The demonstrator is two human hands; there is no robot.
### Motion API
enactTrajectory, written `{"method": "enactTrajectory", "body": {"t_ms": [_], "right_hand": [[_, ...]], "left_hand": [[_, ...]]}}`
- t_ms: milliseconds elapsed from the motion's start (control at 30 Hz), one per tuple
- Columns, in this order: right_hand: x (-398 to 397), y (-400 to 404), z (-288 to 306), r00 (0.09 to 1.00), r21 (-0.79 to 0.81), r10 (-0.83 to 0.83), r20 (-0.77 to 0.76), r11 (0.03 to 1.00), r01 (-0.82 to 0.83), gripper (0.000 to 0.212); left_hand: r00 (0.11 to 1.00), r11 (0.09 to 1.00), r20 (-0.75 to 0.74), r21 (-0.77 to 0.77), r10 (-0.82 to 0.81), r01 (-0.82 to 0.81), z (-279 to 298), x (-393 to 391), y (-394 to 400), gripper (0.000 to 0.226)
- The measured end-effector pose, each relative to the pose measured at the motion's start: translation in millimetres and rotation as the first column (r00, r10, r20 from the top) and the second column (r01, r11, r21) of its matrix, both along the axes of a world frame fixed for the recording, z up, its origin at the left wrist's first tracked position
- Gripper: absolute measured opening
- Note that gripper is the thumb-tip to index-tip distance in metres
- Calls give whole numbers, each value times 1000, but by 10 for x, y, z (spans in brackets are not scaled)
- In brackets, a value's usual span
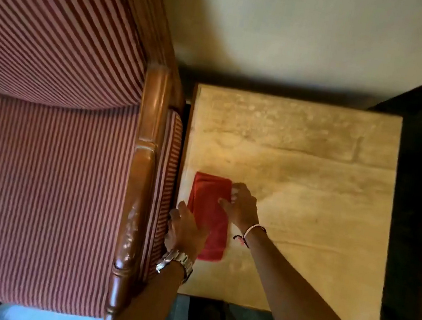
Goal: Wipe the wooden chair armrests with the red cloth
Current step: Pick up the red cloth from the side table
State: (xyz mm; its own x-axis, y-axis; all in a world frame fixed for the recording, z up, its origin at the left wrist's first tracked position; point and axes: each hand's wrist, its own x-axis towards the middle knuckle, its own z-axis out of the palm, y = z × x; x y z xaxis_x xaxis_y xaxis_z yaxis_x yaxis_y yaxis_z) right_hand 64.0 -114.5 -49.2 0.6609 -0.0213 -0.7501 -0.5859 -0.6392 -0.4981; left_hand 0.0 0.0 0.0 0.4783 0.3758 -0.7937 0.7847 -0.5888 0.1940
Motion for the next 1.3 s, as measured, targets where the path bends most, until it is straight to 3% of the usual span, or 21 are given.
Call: {"method": "enactTrajectory", "body": {"t_ms": [133, 367, 433, 567, 667, 767, 867, 933, 1033, 1100, 1167, 1300], "right_hand": [[-162, 45, -300, 973, 20, -203, 107, 979, 202, 42], [-141, 42, -308, 969, 50, -241, 50, 970, 239, 19], [-112, 8, -29, 960, 100, -279, 26, 956, 275, 12], [-8, -63, 789, 939, 284, -342, 29, 904, 321, 20], [-18, 202, 1400, 968, 414, -240, 72, 890, 190, 13], [-42, 664, 1680, 987, 425, -148, 64, 899, 107, 12], [-145, 1136, 1614, 995, 352, -100, 9, 932, 90, 11], [-270, 1341, 1458, 997, 178, -61, 42, 983, 52, 20], [-561, 1468, 1308, 952, -34, -122, 281, 990, 137, 45], [-803, 1556, 1291, 830, -76, -156, 535, 970, 231, 51], [-1019, 1730, 1208, 724, -142, -22, 690, 976, 165, 51], [-1360, 2067, 883, 686, -400, 385, 618, 905, -147, 62]], "left_hand": [[994, 997, -98, 65, 47, -40, -428, -44, 26, 76], [997, 999, 66, -42, 31, -29, -444, -80, 29, 44], [991, 995, 134, -96, -5, 18, -192, -67, 70, 43], [948, 978, 317, -200, 14, 52, 492, -116, 329, 39], [897, 981, 440, -189, 53, 35, 993, -267, 742, 43], [880, 986, 469, -166, 74, 5, 1162, -445, 1203, 45], [894, 989, 442, -148, 70, -4, 1009, -591, 1567, 38], [908, 982, 416, -184, 40, 41, 838, -691, 1723, 38], [878, 974, 477, -172, -49, 148, 637, -846, 1948, 55], [791, 976, 594, -44, -145, 212, 502, -911, 2204, 58], [723, 946, 615, 136, -315, 295, 219, -914, 2534, 60], [602, 733, 421, 436, -679, 522, -531, -861, 3138, 71]]}}
